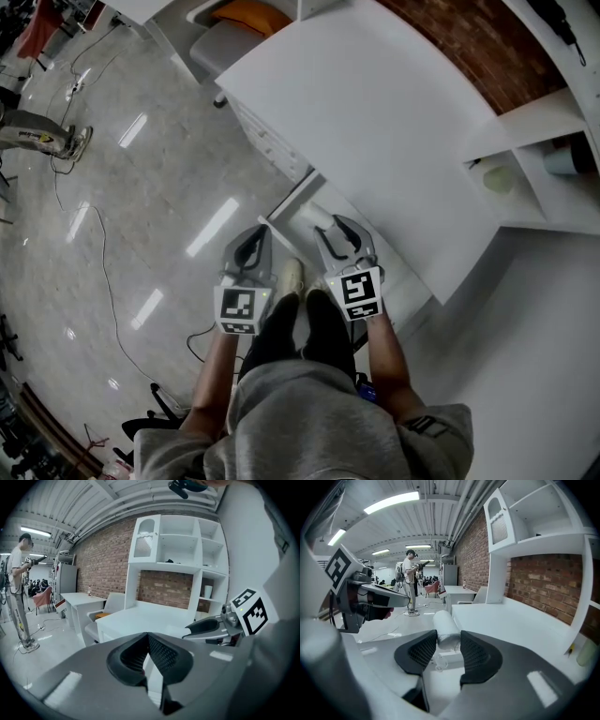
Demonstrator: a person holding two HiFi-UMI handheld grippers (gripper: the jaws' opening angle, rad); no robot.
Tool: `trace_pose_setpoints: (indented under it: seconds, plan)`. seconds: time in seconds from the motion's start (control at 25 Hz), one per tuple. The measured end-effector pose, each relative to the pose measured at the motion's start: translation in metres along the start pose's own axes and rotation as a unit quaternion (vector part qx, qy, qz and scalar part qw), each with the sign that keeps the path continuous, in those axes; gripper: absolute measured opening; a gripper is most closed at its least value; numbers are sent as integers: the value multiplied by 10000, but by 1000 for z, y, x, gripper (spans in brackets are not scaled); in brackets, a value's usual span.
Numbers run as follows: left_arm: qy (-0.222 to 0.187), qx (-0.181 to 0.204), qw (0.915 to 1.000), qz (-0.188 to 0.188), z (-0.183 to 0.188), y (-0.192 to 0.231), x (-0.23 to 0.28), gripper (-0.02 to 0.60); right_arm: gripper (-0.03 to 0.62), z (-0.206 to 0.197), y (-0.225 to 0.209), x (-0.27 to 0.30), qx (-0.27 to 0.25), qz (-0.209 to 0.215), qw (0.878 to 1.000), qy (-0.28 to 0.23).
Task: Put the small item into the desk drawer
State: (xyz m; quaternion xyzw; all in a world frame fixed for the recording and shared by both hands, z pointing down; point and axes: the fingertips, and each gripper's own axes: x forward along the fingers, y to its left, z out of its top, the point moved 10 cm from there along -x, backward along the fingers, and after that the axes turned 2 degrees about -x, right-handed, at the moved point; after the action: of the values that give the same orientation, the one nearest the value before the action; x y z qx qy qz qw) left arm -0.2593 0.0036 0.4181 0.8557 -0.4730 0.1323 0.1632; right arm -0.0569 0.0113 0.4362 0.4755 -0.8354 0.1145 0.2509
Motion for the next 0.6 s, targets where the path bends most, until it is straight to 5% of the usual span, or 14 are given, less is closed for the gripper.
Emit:
trace_pose_setpoints:
  seconds: [0.6]
  plan:
    - [287,-118,9995,71,-38,-3,27,12,164,-38,-12,25,86,204,9994,249]
